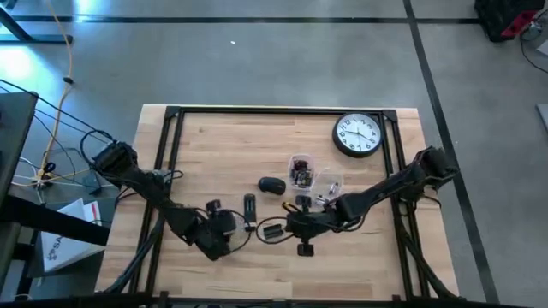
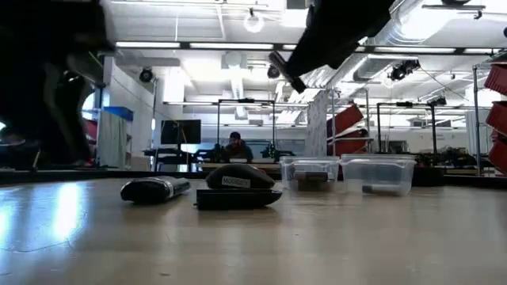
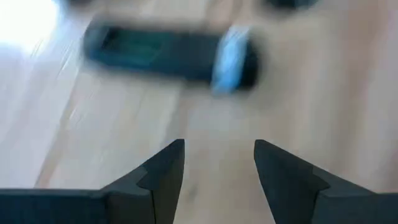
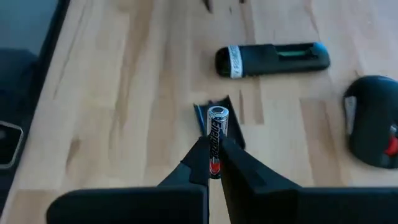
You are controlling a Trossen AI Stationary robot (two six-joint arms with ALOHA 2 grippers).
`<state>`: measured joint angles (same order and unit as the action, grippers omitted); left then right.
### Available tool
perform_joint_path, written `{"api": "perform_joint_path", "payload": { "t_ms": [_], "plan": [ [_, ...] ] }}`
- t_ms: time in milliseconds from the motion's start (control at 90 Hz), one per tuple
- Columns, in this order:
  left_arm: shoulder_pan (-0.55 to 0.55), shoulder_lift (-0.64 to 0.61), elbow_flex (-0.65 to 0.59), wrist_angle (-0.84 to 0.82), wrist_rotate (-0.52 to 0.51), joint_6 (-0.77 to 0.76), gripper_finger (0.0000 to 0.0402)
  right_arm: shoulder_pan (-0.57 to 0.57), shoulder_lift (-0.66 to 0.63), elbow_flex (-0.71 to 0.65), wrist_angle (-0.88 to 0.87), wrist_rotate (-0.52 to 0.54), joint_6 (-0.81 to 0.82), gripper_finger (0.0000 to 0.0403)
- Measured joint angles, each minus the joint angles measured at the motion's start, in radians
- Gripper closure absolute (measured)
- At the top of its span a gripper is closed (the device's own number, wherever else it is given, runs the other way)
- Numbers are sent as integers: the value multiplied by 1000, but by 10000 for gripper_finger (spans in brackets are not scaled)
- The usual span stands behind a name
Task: Insert battery
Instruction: Insert the silver battery into the remote battery compartment
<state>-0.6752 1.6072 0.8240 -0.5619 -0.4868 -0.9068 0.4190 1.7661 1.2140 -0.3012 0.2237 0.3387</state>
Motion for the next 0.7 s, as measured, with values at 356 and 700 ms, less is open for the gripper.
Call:
{"api": "perform_joint_path", "payload": {
  "t_ms": [356,700],
  "plan": [
    [77,105,-117,458,-107,71,225,-36,31,-2,37,-15,104,403],
    [94,157,56,518,-145,313,225,-60,33,-2,98,-34,74,403]
  ]
}}
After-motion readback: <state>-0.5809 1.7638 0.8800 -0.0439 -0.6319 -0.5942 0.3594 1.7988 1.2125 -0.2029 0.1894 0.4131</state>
